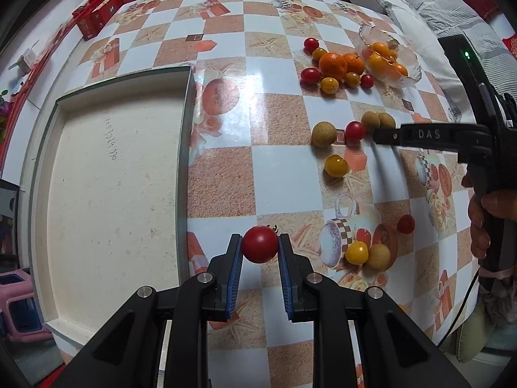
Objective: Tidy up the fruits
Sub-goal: 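Grasp a small brown round fruit with the right tool while the left tool holds the tomato, then lower both held fruits into the white tray and open both tools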
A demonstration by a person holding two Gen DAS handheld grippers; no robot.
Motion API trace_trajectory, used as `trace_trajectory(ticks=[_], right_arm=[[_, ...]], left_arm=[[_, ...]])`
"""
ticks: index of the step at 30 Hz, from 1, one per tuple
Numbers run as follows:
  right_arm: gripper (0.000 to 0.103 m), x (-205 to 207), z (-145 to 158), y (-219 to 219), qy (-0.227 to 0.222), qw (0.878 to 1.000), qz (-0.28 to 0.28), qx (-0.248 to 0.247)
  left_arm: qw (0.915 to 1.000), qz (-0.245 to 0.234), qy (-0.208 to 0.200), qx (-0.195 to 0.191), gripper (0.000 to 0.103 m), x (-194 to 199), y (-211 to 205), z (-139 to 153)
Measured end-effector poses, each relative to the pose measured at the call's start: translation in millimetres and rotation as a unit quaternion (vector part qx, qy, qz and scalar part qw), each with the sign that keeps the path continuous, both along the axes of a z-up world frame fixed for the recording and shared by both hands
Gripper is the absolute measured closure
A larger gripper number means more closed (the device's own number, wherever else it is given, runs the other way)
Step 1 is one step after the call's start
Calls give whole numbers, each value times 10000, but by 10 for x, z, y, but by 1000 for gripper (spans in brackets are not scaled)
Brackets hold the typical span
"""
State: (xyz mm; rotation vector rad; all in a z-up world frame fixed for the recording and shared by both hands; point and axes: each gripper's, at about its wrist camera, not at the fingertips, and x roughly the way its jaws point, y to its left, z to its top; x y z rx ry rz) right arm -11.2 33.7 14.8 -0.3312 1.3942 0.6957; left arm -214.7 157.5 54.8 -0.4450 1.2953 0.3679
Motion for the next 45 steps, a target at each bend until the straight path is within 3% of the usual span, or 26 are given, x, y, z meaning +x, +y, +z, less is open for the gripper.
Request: trace_trajectory(ticks=[10,11,18,22,27,38,45], right_arm=[[70,161,26,63,-68,9999,-95,89],[73,157,12,75,-52,10000,-56,60],[73,23,11,83,-11,10000,30,-37],[73,-30,147,-15,105,9998,-113,147],[73,-281,394,86,213,9991,163,321],[73,-1060,635,929,767,9900,877,800],[73,-1576,516,1591,946,9834,1398,672]], left_arm=[[10000,60,15,30,80,-85,21,-4],[10000,70,13,35,80,-92,24,-4],[9998,175,-4,-11,80,-115,72,8],[9993,348,-117,-72,80,-191,154,88],[9980,590,-218,-61,80,-398,312,219],[9927,1178,-44,262,80,-1036,911,285],[9901,1327,242,388,80,-1342,1247,32]])
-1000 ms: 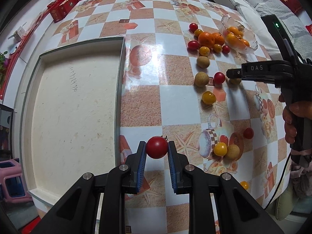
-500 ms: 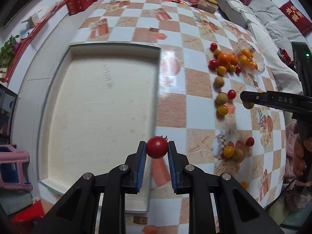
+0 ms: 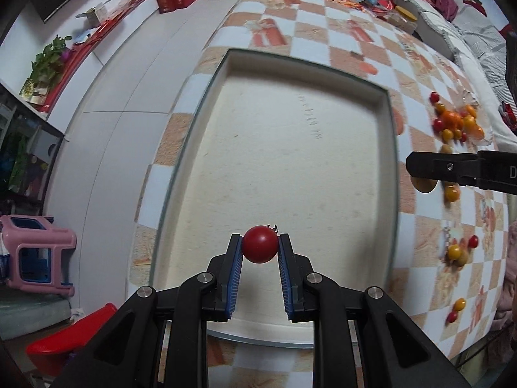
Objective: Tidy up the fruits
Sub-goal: 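Lower both held fruits into the white tray and open both tools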
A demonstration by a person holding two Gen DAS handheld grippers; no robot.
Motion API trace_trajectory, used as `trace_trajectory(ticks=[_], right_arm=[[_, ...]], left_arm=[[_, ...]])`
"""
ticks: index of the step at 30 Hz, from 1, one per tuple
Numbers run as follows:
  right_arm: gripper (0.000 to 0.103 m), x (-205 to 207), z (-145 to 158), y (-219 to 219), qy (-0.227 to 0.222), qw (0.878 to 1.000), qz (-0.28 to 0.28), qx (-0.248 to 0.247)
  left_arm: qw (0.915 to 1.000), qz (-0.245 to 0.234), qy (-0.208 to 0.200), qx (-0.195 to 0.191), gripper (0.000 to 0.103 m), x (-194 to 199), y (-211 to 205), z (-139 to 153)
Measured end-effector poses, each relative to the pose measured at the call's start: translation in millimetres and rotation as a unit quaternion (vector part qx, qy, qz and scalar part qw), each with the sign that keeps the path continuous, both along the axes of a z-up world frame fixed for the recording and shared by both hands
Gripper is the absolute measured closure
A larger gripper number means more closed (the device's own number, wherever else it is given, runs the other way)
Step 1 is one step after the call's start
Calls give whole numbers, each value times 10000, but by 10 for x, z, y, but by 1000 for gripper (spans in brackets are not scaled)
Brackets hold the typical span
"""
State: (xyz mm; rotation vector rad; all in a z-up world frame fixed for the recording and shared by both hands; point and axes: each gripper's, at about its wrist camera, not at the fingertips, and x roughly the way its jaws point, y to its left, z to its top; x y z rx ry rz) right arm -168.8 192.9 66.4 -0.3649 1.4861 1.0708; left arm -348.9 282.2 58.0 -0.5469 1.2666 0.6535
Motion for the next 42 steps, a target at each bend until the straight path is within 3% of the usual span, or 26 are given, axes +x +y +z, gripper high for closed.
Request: trace_trajectory(ticks=[5,10,19,21,22,24,28,30,33,42], right_arm=[[73,-239,-230,243,-84,9990,315,-313],[73,-446,-359,449,-720,9916,933,-537],[72,-566,-521,600,-1031,9840,1186,-844],[63,-592,-516,628,-1071,9836,1167,-867],[58,-602,-508,622,-1098,9833,1163,-871],[40,-635,-496,645,-1157,9823,1176,-891],[27,-624,-475,682,-1051,9840,1173,-837],[14,-589,-419,677,-1004,9862,1098,-721],[9,-508,-299,656,-967,9896,877,-599],[9,-147,-41,216,-746,9963,197,-364]], left_arm=[[9999,74,112,-63,80,-65,73,-189],[9997,24,245,-22,80,-92,39,-314],[9989,-208,407,-76,76,-110,-46,-459],[9988,-190,447,28,30,-118,-58,-453],[9988,-175,432,148,24,-126,-66,-433],[9986,-228,391,272,24,-131,-89,-399],[9982,-254,474,263,24,-152,-80,-386],[9983,-239,475,236,24,-177,-72,-361],[9983,-251,483,203,24,-167,-99,-318],[9970,-593,458,187,24,-8,-344,-162]])
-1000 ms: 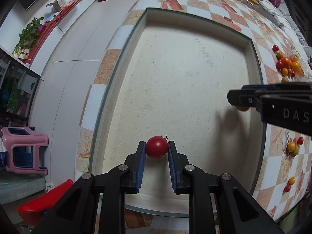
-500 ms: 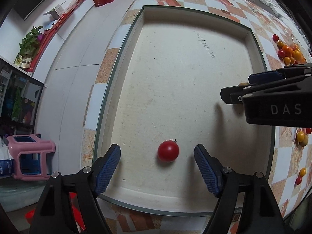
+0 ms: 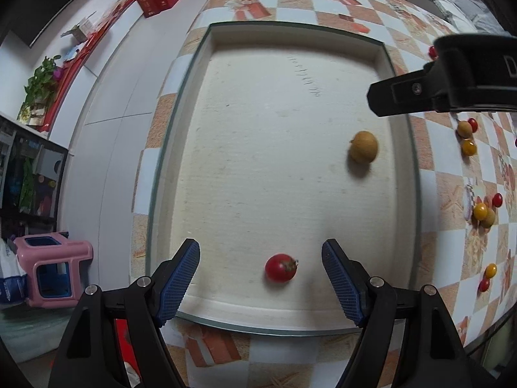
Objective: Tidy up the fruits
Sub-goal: 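Lower both held fruits into the white tray and open both tools, then grasp a yellow cherry tomato with the left tool while the right tool grasps a red cherry tomato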
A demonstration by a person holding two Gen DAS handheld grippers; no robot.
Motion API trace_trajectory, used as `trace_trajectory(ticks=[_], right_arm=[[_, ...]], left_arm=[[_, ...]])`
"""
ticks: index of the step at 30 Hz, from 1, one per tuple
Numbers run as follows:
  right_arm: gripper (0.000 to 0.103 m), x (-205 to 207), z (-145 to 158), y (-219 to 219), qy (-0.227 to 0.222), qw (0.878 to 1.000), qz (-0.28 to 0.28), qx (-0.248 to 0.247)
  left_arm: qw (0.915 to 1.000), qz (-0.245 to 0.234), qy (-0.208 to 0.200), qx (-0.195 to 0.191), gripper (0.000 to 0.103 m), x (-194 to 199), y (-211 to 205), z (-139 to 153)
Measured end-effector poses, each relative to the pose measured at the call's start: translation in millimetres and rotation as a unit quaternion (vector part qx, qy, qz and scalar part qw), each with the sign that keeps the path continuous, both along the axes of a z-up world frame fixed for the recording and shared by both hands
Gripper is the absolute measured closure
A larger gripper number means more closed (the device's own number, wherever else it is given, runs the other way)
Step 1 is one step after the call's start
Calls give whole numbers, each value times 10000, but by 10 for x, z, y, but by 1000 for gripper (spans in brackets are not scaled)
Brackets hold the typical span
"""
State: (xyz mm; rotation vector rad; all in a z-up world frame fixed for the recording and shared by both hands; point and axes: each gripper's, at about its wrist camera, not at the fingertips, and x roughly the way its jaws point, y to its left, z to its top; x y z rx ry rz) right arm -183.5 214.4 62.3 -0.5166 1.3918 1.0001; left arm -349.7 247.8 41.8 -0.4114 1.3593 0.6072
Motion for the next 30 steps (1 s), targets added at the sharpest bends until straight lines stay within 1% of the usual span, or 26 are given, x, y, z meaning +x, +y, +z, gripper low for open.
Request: trace_trajectory(ticks=[2,6,10,13,16,18,21,25,28,30], right_arm=[[9,110,12,-158,30,9998,-182,-20],[9,312,-5,-620,48,9978,-645,-140],[9,503,-23,-1077,40,9936,-1093,-277],[9,639,-72,-1544,2,9871,-1533,-472],[9,753,-108,-1981,-51,9789,-1930,-666],[9,797,-139,-2208,-73,9740,-2128,-770],[9,854,-232,-2506,-58,9682,-2313,-950],[9,857,-311,-2696,-8,9670,-2345,-995],[14,839,-375,-2733,25,9692,-2261,-977],[25,837,-431,-2730,91,9704,-2219,-953]], left_arm=[[9999,-102,-40,-23,24,60,-69,37],[9992,-368,-133,-31,24,201,-221,128],[9967,-749,-317,-41,24,426,-466,264],[9924,-1131,-476,-54,24,620,-674,370],[9852,-1608,-580,-92,24,803,-957,407],[9795,-1931,-553,-124,24,899,-1149,363],[9736,-2230,-447,-196,24,992,-1351,219],[9686,-2437,-293,-398,24,1095,-1535,7],[9662,-2509,-263,-538,24,1164,-1632,-107],[9651,-2550,-253,-537,24,1225,-1676,-162]])
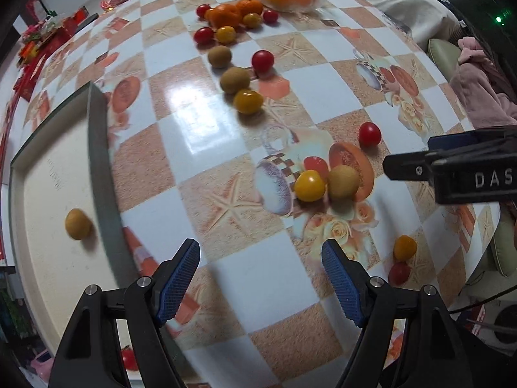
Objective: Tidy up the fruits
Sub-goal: 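Grasp a yellow cherry tomato with the left tool while the right tool grasps a red cherry tomato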
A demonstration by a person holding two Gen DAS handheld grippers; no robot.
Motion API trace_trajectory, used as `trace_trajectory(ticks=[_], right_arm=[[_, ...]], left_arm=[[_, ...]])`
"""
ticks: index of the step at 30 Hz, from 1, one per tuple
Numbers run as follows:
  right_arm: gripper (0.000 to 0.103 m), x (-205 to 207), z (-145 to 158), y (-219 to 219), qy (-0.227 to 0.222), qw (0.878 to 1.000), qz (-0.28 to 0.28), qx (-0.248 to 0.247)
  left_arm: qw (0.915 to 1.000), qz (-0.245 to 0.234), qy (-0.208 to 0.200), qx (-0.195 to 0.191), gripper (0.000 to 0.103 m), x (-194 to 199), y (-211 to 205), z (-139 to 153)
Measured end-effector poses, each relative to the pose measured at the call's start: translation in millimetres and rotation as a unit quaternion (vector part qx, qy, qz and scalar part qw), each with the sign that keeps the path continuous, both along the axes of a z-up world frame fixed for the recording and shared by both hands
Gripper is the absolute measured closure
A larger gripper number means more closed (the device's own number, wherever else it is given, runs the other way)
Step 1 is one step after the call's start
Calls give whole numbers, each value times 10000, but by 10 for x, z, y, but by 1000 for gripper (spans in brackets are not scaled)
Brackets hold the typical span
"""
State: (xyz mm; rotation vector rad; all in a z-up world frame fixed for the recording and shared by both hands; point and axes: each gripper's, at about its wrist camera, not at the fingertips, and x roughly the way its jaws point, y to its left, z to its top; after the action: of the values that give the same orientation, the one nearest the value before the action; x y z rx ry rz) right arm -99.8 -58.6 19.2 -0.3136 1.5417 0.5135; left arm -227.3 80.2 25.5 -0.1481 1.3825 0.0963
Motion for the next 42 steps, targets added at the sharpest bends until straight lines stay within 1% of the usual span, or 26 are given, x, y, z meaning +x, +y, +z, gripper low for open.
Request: trace_trajectory(ticks=[2,5,8,12,16,17,18,19,20,22,23,24,25,26,28,29,34,35,37,40,42], right_arm=[[31,12,-48,21,75,10000,12,64],[35,70,-110,46,116,9998,34,168],[36,115,-116,124,27,9997,118,214],[48,220,-101,234,-38,9994,221,244],[55,190,-84,324,-249,9984,503,101],[63,169,-75,347,-292,9978,587,104],[78,127,-64,376,-315,9972,668,128],[83,99,-63,419,-280,9969,712,166],[83,76,-67,465,-237,9971,694,180],[83,81,-59,460,-149,9978,574,280],[83,83,-54,427,-90,9982,476,348],[83,61,-40,368,-56,9983,410,399],[83,75,-36,348,-16,9984,346,452],[83,85,-33,331,16,9984,307,478],[83,95,-23,301,34,9984,260,492],[83,96,-17,295,55,9984,225,510],[83,116,-16,253,88,9981,160,594],[83,174,-49,220,91,9979,161,615],[83,157,-5,159,90,9976,174,667],[83,120,65,190,73,9970,219,732],[83,98,115,212,57,9967,254,763]], left_arm=[[10000,-16,4,-9,24,51,-17,-36],[10000,-2,-9,-3,24,126,-9,-75],[10000,-7,18,15,24,234,-1,-114],[10000,-73,-4,37,24,377,-51,-138],[9999,-128,10,77,24,514,-111,-150],[9998,-135,23,110,25,541,-125,-155],[9998,-136,30,128,31,569,-134,-156],[9997,-139,50,180,32,604,-124,-166],[9997,-137,53,196,32,619,-131,-167],[9997,-96,50,223,36,671,-174,-178],[9998,-74,42,203,44,687,-181,-165],[9998,-66,28,196,56,740,-220,-189],[9998,-71,18,176,65,763,-236,-176],[9999,-81,10,150,81,797,-254,-163],[10000,-36,5,-15,81,825,-210,-122],[9998,37,-2,-181,81,844,-196,-115],[9983,367,-68,-447,81,842,-51,-12],[9979,434,-98,-476,81,841,-22,17],[9972,542,-168,-492,81,828,31,96],[9966,630,-258,-474,81,777,97,180],[9961,696,-281,-459,81,713,149,179]])
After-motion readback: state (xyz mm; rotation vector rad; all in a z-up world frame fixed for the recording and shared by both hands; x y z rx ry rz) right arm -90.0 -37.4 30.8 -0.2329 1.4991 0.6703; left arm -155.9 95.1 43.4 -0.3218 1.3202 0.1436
